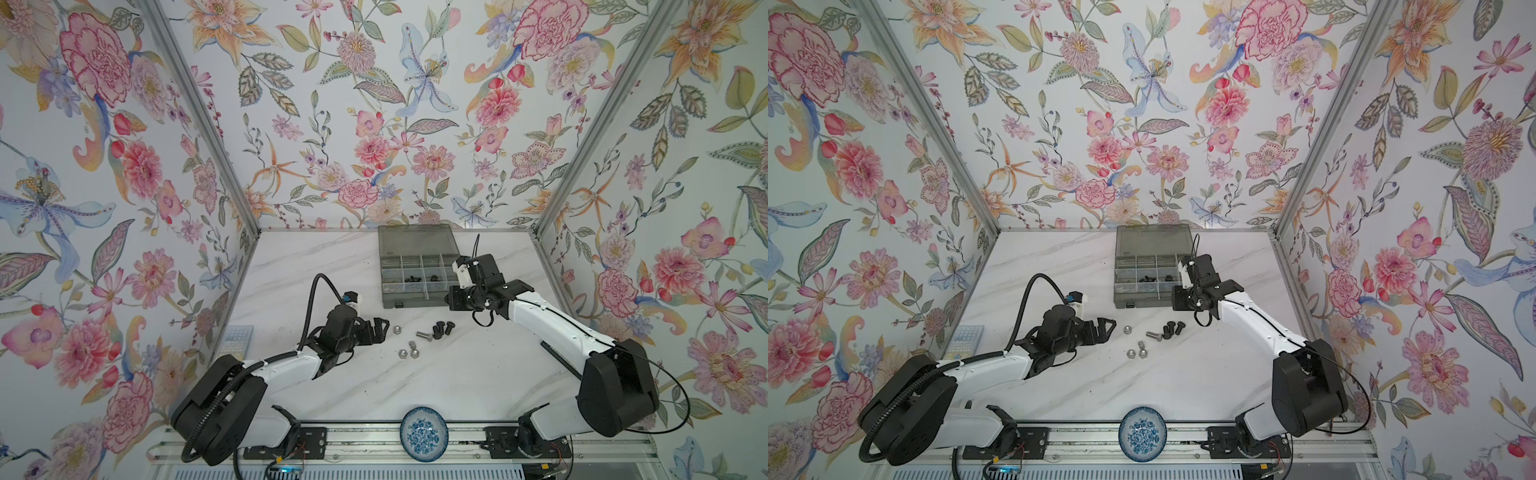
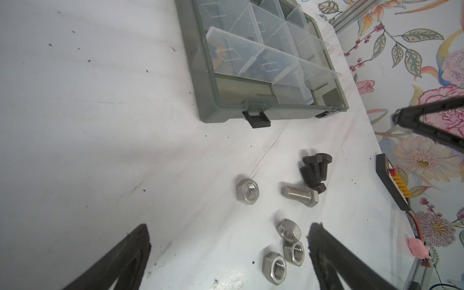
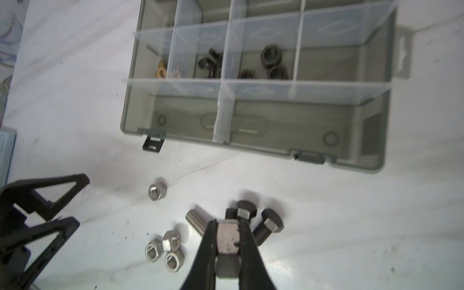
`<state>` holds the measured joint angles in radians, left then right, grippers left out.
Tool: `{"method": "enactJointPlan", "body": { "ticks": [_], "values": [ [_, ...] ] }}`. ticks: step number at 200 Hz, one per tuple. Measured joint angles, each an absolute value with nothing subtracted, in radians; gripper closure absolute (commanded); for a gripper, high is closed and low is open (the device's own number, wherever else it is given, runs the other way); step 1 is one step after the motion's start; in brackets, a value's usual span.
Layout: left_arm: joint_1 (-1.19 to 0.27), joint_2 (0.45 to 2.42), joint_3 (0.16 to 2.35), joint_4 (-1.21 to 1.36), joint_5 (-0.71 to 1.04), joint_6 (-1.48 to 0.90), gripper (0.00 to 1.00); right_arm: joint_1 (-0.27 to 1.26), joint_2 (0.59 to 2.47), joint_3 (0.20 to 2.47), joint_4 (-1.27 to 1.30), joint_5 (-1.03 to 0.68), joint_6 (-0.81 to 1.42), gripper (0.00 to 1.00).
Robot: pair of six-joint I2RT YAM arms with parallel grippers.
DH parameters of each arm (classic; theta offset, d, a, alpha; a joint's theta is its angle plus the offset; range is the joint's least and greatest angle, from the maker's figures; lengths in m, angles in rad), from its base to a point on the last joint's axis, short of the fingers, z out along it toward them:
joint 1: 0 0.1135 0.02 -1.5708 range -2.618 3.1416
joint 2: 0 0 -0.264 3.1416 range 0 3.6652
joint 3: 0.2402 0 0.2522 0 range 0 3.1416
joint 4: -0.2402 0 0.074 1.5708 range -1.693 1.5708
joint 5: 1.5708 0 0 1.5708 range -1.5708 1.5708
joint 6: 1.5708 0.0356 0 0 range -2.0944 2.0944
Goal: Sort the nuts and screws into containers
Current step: 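Carry the silver hex nut with the right gripper over the box, then open the right gripper to drop the silver hex nut into an empty compartment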
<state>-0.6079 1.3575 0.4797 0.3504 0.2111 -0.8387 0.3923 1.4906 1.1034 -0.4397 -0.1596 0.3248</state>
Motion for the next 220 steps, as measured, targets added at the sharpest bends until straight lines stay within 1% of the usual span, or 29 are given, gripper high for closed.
{"method": "enactJointPlan", "body": {
  "ticks": [21,44,94,135,185,204,212,220],
  "values": [
    [-0.608,1.357,0.480,0.355,0.215,-0.838,0.01,0.326,1.555,1.193,-0.435,-0.154,0.309,0.98],
    [-0.608,1.357,0.480,0.354,0.224,-0.838,0.01,0.289,1.658,1.291,-0.429,-0.147,0.298,0.98],
    [-0.608,1.357,0.480,0.354,0.229,-0.838,0.01,0.257,1.876,1.470,-0.429,-0.123,0.294,0.98],
    [-0.608,1.357,0.480,0.355,0.231,-0.838,0.01,0.247,1.981,1.530,-0.430,-0.110,0.294,0.97],
    [-0.608,1.361,0.480,0.436,0.281,-0.852,0.01,0.247,2.043,1.562,-0.431,-0.096,0.294,0.88],
    [-0.608,1.370,0.480,0.450,0.289,-0.854,0.01,0.247,2.054,1.567,-0.430,-0.096,0.294,0.82],
    [-0.608,1.372,0.480,0.450,0.290,-0.854,0.01,0.247,2.057,1.567,-0.430,-0.096,0.294,0.75],
    [-0.608,1.374,0.480,0.450,0.293,-0.855,0.01,0.246,2.059,1.567,-0.431,-0.096,0.294,0.73]
  ]
}}
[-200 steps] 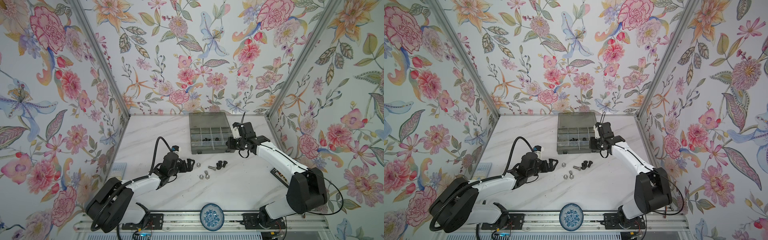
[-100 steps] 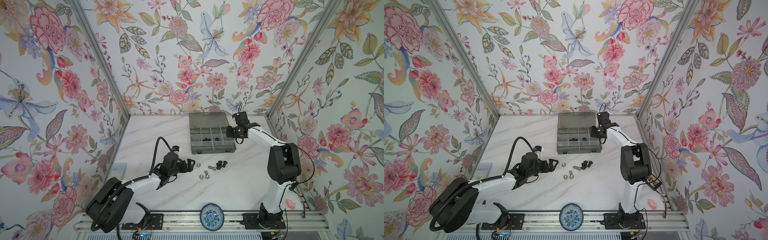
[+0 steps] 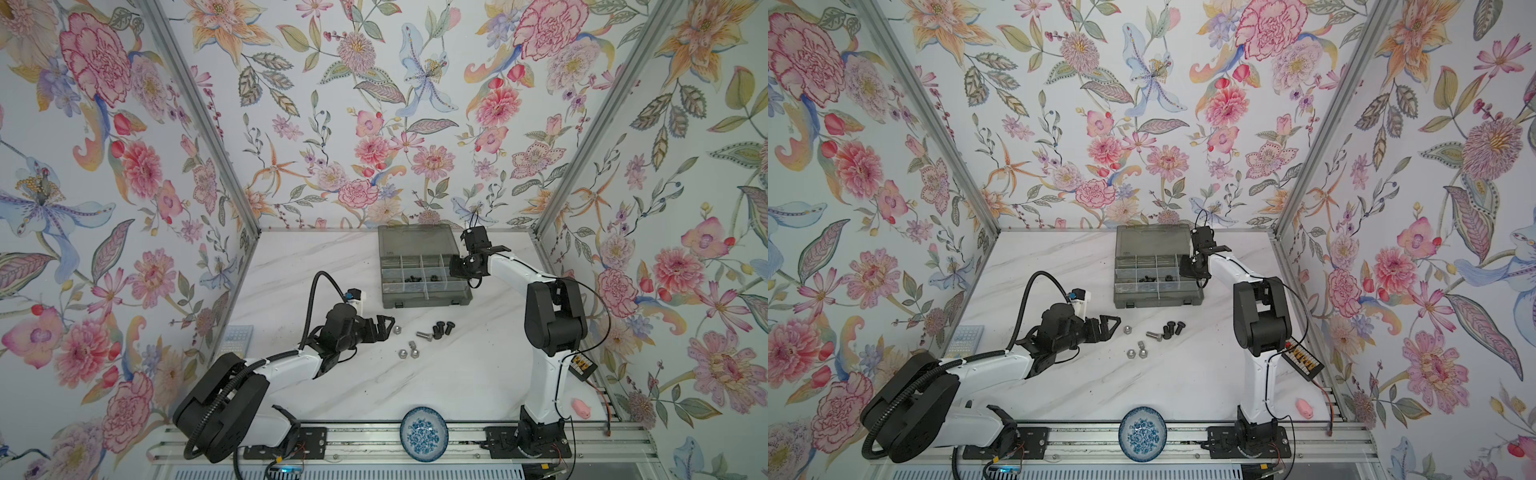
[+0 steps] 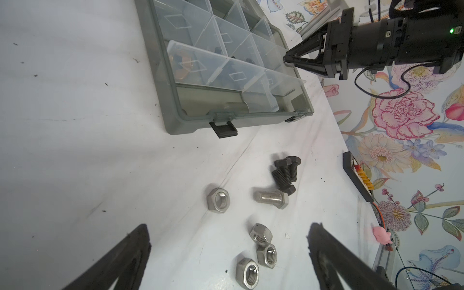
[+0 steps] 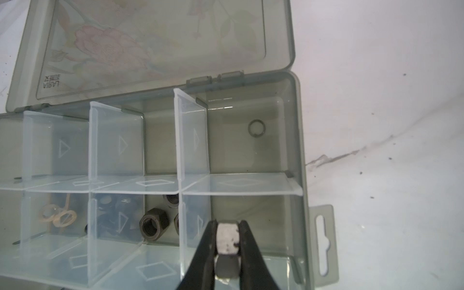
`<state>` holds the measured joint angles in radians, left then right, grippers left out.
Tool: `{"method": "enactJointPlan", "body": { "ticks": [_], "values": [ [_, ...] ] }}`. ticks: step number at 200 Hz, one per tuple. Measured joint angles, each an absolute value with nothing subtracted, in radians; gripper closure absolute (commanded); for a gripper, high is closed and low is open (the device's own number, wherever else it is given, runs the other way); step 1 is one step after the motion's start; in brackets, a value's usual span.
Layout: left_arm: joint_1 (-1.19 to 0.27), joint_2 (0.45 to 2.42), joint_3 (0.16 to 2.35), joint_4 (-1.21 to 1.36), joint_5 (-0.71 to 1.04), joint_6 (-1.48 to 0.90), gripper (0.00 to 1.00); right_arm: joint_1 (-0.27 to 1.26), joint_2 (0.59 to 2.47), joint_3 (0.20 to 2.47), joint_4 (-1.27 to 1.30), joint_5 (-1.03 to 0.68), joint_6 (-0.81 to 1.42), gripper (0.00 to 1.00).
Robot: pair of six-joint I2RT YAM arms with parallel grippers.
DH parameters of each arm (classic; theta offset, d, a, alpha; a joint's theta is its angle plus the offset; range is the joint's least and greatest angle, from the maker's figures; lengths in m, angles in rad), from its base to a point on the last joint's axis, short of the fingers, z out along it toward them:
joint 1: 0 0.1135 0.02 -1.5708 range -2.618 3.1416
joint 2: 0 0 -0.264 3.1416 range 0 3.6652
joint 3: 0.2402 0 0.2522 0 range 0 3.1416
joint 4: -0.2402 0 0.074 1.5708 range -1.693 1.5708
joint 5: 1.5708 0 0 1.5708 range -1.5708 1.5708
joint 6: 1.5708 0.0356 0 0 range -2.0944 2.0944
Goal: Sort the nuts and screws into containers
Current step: 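Open the right gripper to drop the silver hex nut into an empty compartment, then move the right gripper back over the pile of nuts and bolts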
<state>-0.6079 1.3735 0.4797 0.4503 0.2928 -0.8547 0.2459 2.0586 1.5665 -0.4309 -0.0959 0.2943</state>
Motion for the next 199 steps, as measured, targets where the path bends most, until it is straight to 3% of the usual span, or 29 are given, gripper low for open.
{"method": "enactJointPlan", "body": {
  "ticks": [20,84,151,199],
  "values": [
    [-0.608,1.375,0.480,0.450,0.294,-0.854,0.01,0.245,2.059,1.568,-0.430,-0.096,0.293,0.64],
    [-0.607,1.374,0.480,0.450,0.297,-0.854,0.01,0.240,2.032,1.552,-0.430,-0.122,0.282,0.53],
    [-0.604,1.369,0.480,0.449,0.297,-0.854,0.01,0.249,1.716,1.325,-0.426,-0.274,0.255,0.47],
    [-0.602,1.359,0.480,0.449,0.296,-0.856,0.01,0.347,1.563,1.133,-0.427,-0.342,0.247,0.46]
  ]
}}
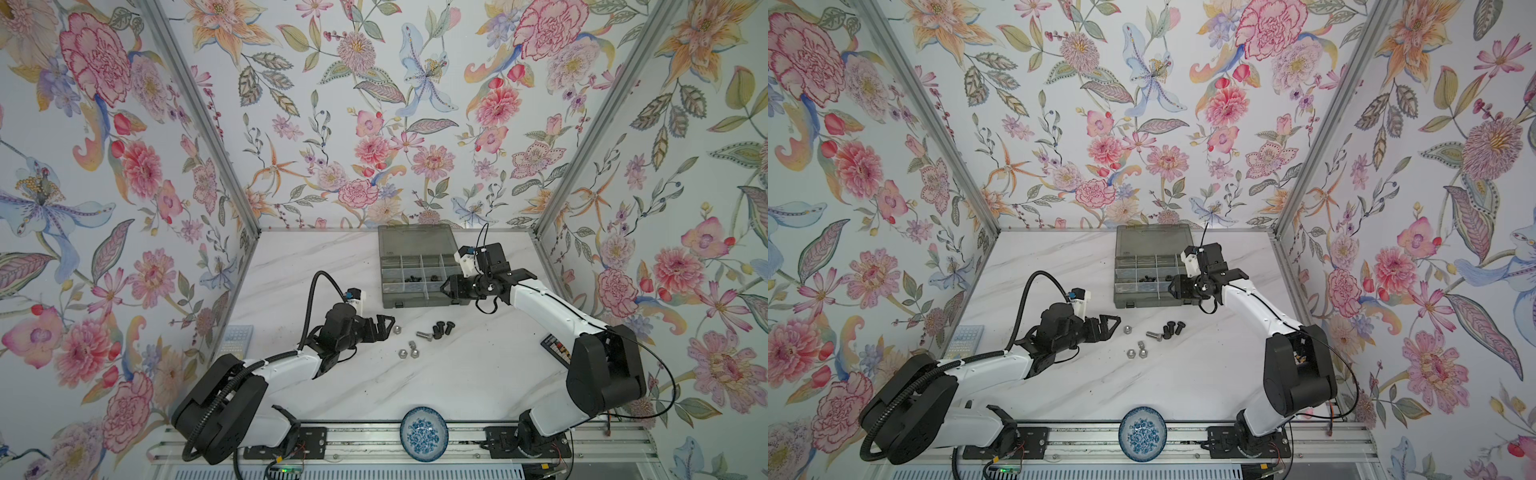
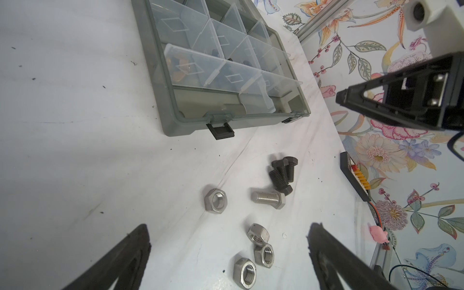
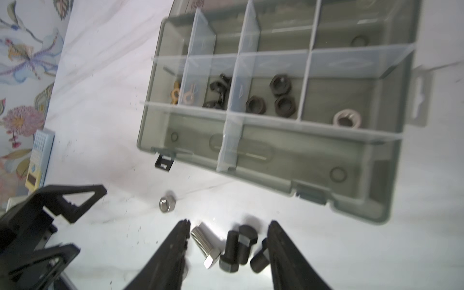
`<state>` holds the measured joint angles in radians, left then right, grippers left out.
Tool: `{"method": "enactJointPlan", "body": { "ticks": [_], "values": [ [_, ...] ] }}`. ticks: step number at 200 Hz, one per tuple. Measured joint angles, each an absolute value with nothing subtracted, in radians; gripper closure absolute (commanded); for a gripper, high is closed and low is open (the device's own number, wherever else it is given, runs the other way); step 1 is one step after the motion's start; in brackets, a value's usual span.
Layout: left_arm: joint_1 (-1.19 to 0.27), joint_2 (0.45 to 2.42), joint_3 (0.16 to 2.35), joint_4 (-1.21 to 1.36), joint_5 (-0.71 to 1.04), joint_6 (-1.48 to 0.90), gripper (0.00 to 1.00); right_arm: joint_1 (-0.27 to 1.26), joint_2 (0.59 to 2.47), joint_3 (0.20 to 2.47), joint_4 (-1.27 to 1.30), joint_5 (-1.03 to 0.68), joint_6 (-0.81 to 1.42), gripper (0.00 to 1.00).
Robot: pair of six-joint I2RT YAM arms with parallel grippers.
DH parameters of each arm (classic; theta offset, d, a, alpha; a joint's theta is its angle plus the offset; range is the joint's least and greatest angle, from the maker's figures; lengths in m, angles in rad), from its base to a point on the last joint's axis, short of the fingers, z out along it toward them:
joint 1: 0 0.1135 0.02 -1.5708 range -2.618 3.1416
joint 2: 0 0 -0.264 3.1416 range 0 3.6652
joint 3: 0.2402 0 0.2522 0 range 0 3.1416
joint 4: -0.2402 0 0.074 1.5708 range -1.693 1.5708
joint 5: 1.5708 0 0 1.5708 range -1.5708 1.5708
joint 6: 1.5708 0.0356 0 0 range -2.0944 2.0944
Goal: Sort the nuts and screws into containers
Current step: 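Move the right gripper back over the pile of nuts and bolts, then lower the right gripper and close it on a silver hex nut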
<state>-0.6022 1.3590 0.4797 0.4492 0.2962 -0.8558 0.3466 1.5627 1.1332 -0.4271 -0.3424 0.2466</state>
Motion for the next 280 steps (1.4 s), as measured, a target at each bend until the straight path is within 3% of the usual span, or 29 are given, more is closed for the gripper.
{"method": "enactJointPlan", "body": {
  "ticks": [75,149,280],
  "values": [
    [-0.601,1.320,0.465,0.430,0.284,-0.862,0.01,0.597,1.535,1.018,-0.430,-0.291,0.301,0.51],
    [-0.593,1.285,0.459,0.404,0.281,-0.862,0.01,0.733,1.596,1.018,-0.429,-0.243,0.334,0.56],
    [-0.579,1.276,0.445,0.395,0.281,-0.862,0.01,0.812,1.726,1.069,-0.432,-0.154,0.337,0.61]
  ]
}}
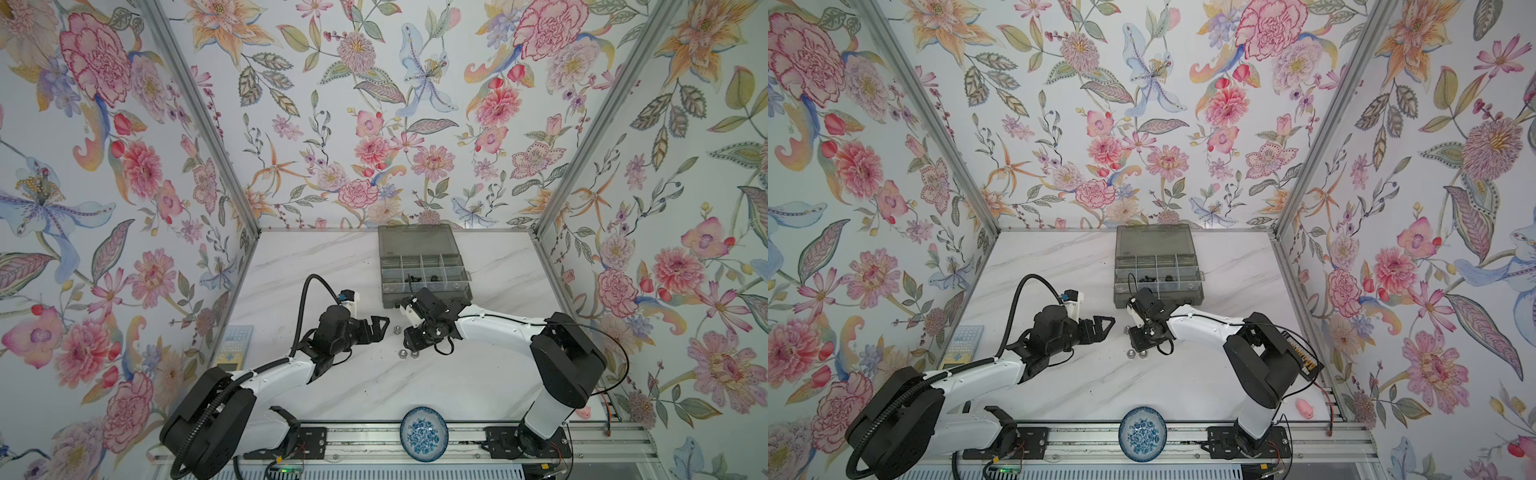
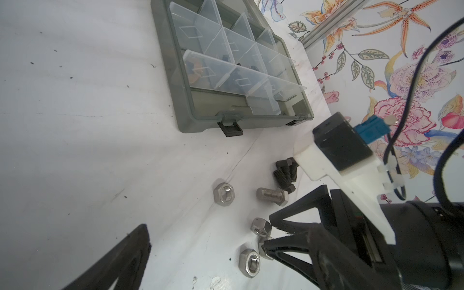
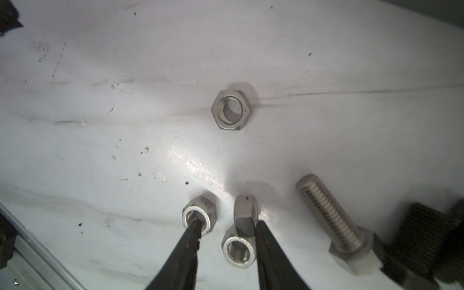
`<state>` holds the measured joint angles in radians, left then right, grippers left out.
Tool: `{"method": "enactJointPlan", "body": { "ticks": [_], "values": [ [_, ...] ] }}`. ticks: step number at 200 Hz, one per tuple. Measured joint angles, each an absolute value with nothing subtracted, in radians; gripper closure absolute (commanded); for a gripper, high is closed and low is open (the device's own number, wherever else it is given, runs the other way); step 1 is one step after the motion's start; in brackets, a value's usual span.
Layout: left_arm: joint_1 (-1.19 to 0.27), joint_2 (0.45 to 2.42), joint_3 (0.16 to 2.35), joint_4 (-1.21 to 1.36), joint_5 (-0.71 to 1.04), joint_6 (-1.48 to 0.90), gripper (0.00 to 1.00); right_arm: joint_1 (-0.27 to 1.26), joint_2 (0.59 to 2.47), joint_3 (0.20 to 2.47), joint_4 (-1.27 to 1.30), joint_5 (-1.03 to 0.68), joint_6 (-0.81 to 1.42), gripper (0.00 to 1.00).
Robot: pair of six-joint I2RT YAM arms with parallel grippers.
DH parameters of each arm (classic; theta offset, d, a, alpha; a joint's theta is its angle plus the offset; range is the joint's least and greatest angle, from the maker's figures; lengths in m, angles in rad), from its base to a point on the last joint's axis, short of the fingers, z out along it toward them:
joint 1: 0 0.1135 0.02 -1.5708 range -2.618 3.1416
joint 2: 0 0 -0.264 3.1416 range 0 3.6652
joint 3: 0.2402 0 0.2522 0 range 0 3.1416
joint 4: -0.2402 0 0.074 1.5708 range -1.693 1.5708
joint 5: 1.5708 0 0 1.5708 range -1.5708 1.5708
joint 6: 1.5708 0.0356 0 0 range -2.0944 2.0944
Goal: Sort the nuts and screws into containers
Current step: 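Lower the right gripper and close it on a silver hex nut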
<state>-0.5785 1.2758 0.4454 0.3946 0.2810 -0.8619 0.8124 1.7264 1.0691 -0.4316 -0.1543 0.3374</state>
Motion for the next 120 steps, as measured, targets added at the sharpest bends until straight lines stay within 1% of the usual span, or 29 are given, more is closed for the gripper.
{"method": "enactJointPlan", "body": {
  "ticks": [88,120],
  "values": [
    [-0.573,1.276,0.445,0.395,0.281,-0.862,0.01,0.817,1.766,1.088,-0.437,-0.118,0.336,0.61],
    [-0.572,1.276,0.445,0.397,0.281,-0.862,0.01,0.818,1.781,1.088,-0.444,-0.112,0.329,0.65]
  ]
}}
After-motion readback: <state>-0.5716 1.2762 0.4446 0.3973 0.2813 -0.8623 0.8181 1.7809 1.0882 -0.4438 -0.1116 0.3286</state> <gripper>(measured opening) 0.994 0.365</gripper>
